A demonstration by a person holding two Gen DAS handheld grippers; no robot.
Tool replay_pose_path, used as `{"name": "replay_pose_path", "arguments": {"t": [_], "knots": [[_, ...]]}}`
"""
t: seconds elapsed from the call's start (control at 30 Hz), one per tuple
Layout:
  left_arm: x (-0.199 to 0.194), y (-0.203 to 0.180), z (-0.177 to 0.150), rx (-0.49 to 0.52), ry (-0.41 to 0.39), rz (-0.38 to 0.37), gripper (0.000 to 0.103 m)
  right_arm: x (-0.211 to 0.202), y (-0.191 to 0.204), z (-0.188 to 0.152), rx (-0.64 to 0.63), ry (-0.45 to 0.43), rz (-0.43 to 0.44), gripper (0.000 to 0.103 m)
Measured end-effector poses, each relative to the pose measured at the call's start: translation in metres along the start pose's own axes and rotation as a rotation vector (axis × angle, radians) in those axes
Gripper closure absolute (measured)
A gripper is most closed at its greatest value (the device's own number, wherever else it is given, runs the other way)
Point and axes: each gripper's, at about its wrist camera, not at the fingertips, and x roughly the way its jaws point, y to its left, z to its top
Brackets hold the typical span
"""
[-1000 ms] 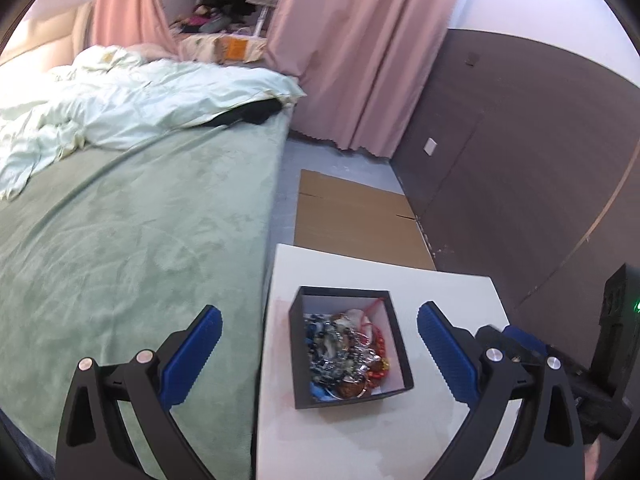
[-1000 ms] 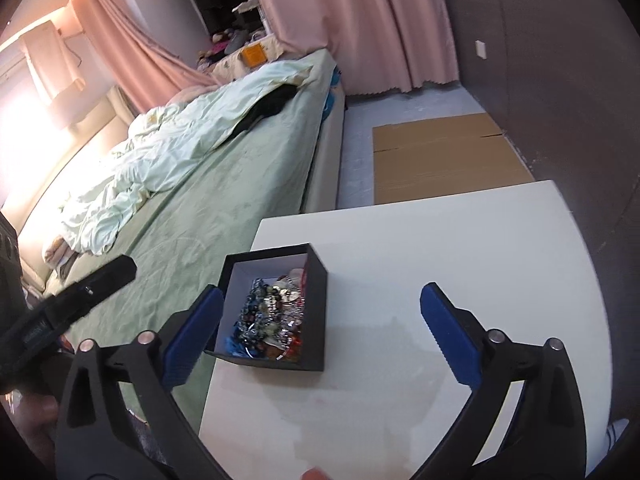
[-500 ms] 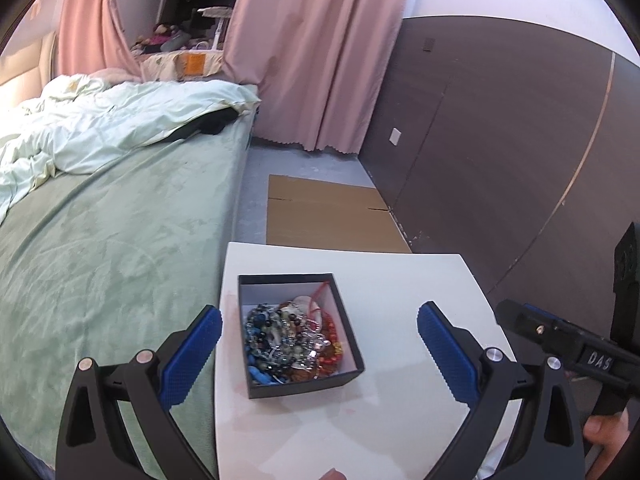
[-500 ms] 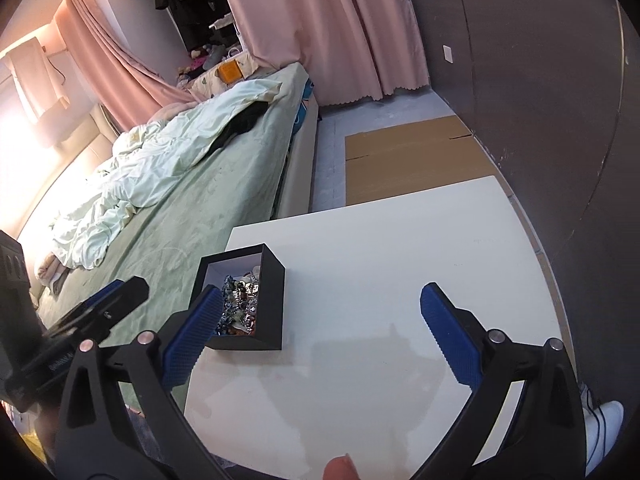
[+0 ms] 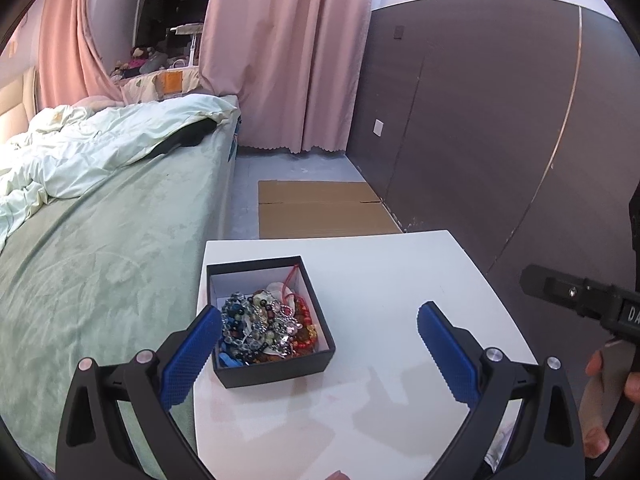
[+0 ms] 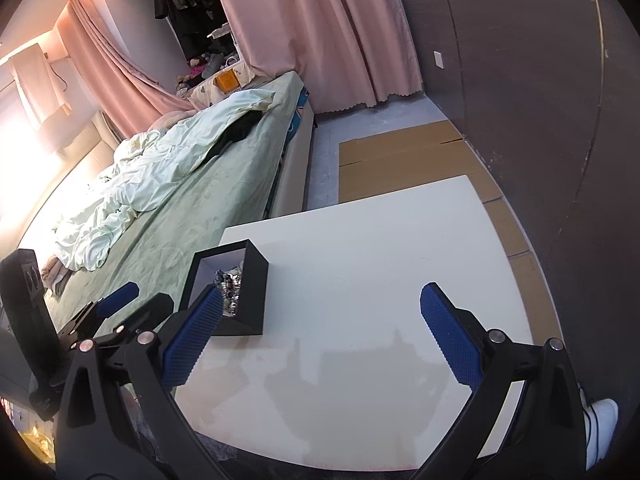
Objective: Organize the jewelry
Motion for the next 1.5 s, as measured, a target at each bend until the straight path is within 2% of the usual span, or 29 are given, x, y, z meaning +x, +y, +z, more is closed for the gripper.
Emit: {"name": "replay_pose_path", "arguments": {"t": [0.33,0.53,1.5], "knots": [[-0.012,-0.016,-0.012,0.024,-0.03,0.011,0.008,-0.017,-0.001,-0.006,-0.003,-0.015,0.013,0.004],[-0.021,-0.017,-0.013,0.005,-0.06,0.013,0.008,-0.027,-0.002,-0.009,-0.011,-0.02,0.026,0.004],[-0.037,-0.017,-0.016,-0.008,-0.101,0.017,0.008,-0.032,0.001,-0.011,-0.04,-0.031,0.001,0.004]]}}
